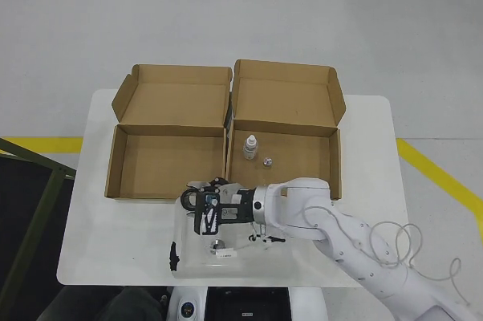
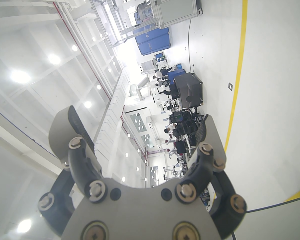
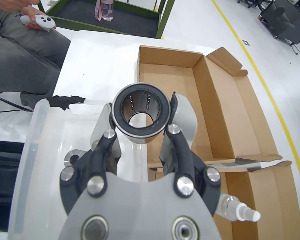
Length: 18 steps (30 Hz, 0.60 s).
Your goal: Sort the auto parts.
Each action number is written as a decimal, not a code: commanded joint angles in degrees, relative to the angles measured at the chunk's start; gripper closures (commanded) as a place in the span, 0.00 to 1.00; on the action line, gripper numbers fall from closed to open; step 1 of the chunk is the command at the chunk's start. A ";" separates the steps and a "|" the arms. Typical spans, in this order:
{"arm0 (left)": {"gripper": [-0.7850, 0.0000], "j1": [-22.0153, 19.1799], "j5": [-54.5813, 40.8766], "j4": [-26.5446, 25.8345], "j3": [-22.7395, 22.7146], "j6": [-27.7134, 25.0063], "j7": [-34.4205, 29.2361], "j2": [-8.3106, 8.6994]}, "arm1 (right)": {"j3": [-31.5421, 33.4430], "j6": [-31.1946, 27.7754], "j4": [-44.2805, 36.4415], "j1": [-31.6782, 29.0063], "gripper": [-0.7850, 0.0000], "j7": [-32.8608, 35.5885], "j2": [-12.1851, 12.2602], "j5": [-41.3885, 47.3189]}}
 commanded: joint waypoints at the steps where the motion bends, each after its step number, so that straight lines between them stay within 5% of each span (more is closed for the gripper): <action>1: 0.00 0.00 0.00 0.00 0.00 0.00 0.00 0.00 | -0.26 0.58 1.41 1.24 1.00 -0.23 -0.39 0.29; 18: 0.00 0.00 0.00 0.00 0.00 0.00 0.00 0.00 | -4.22 5.72 17.07 12.40 1.00 -2.26 -4.96 1.53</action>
